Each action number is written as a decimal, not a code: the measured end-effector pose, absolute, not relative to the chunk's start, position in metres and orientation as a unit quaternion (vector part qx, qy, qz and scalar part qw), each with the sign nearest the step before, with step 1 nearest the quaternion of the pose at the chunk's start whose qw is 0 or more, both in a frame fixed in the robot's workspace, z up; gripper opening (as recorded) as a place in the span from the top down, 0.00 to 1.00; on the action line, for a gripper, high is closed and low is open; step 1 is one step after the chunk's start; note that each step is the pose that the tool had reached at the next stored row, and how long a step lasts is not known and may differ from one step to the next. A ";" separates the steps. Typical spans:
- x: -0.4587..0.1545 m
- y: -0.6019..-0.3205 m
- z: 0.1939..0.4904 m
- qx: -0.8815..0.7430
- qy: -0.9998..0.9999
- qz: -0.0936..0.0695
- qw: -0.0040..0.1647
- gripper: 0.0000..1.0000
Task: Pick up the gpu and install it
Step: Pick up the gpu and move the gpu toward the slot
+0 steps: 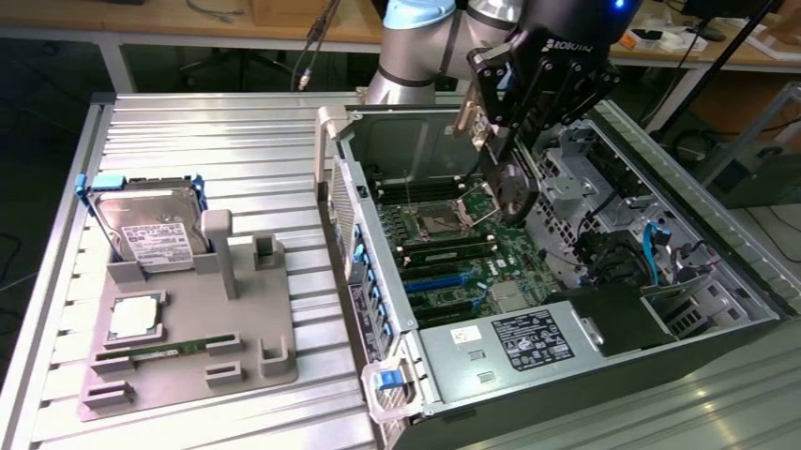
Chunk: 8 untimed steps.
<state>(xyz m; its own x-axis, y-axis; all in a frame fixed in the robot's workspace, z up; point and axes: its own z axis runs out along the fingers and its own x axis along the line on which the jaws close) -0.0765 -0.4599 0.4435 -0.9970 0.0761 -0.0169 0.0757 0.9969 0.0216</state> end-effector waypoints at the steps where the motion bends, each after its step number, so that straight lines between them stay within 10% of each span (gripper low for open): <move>1: -0.076 -0.460 0.443 0.038 0.999 0.011 0.009 0.73; 8: -0.072 -0.460 0.443 0.038 0.999 0.010 0.009 0.73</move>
<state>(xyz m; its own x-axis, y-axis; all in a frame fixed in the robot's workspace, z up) -0.0718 -0.4599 0.4435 -0.9970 0.0761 -0.0169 0.0757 0.9969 0.0216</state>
